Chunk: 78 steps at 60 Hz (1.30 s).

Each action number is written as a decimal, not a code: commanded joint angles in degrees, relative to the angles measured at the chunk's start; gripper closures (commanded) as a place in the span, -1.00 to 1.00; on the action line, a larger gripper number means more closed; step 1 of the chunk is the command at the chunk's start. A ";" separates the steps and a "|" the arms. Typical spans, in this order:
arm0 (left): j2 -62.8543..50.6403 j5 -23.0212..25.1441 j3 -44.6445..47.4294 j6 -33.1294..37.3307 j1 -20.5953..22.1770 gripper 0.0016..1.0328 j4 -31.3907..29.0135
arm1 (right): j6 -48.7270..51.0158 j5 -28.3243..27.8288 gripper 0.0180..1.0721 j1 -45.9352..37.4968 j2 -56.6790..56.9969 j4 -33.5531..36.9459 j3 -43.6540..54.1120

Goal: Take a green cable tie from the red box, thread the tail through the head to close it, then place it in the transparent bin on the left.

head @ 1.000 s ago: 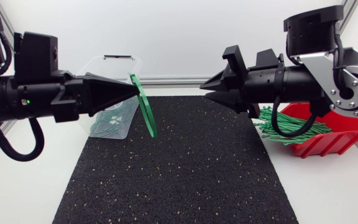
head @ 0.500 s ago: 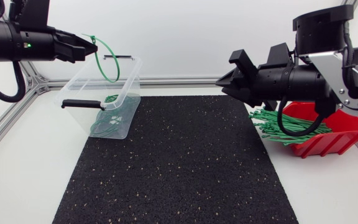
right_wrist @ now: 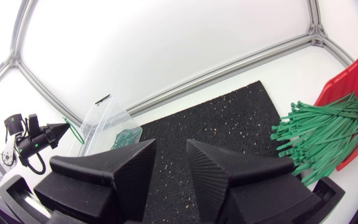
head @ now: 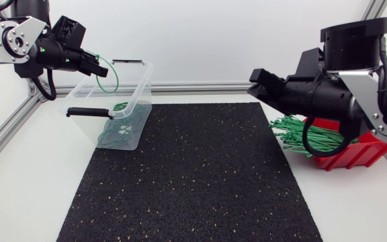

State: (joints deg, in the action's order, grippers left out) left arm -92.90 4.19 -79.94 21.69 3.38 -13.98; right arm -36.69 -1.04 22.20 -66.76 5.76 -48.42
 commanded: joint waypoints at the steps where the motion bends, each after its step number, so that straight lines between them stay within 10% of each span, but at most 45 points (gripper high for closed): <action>1: -2.28 -0.85 -2.15 1.60 -0.56 0.57 0.97 | 4.08 2.27 0.23 1.01 1.11 -1.63 2.11; 14: -4.57 -4.36 -2.59 1.95 -0.74 -0.95 2.55 | 11.73 7.54 0.23 0.30 2.69 -6.29 4.74; 48: 13.63 -9.11 12.71 1.77 -2.15 -0.94 13.80 | 27.46 9.12 0.21 -14.55 12.09 -16.22 13.71; 78: 32.70 -10.95 34.24 -0.16 -5.22 -0.92 21.01 | 33.70 4.91 -0.37 -24.04 26.95 -20.09 25.48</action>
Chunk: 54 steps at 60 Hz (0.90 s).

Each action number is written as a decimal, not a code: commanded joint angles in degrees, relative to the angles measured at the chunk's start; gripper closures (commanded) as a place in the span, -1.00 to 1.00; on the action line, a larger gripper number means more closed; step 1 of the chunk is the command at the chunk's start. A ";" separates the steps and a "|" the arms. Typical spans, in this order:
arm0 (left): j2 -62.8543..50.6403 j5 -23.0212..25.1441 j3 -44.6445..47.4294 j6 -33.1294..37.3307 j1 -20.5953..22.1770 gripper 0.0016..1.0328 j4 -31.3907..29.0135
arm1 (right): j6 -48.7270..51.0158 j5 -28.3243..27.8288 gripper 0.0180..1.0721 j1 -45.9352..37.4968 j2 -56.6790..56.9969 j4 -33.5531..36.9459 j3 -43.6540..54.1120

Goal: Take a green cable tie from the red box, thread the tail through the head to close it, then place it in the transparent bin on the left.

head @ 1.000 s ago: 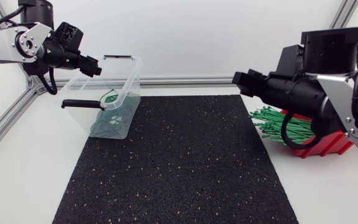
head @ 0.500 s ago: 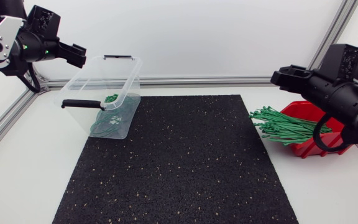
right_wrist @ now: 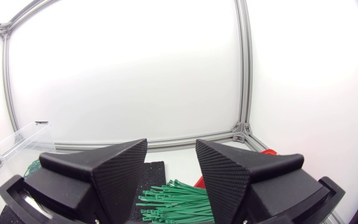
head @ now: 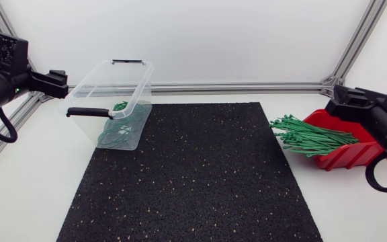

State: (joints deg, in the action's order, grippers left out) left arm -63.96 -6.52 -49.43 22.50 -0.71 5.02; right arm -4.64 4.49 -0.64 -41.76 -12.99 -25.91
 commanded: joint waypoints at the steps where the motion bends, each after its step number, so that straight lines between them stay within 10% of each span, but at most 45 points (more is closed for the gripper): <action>1: 4.46 -0.24 4.43 -1.41 -1.22 -0.92 2.45 | 1.83 -0.71 -0.39 -1.29 2.29 -1.33 3.32; 13: 12.28 -0.16 11.64 -3.69 -1.31 -0.92 3.68 | 4.82 -0.98 -0.91 -1.90 9.59 -2.30 7.54; 54: 37.74 3.37 32.68 -12.71 -2.04 -0.92 8.26 | 4.91 -3.42 -0.91 -0.17 32.41 7.96 20.35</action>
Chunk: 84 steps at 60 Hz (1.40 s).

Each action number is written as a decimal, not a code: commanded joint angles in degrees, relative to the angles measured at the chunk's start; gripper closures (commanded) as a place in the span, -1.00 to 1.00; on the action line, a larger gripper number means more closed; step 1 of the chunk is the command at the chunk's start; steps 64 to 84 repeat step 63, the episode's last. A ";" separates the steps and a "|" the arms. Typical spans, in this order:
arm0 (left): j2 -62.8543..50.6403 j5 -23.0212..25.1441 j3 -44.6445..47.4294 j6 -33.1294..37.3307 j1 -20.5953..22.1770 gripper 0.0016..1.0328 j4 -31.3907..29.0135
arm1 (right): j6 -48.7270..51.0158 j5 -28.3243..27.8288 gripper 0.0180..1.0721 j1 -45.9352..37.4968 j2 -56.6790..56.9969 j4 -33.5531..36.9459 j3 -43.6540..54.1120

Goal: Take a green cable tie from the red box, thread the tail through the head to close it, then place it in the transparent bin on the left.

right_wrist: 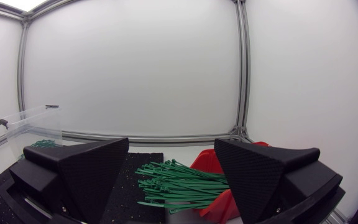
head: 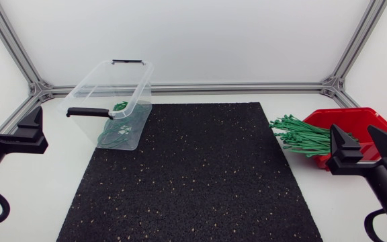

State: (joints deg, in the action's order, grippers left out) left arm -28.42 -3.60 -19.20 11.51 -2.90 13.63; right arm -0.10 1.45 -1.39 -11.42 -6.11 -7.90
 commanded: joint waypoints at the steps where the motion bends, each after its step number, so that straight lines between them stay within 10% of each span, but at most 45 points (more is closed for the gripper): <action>1: 2.65 0.49 2.74 -1.88 0.19 -0.92 -0.58 | 0.35 -0.43 -0.91 0.62 2.52 1.31 2.61; 84: 28.42 3.60 19.20 -11.51 2.90 -0.90 -13.63 | 0.10 -1.45 -0.91 1.39 11.42 6.11 7.90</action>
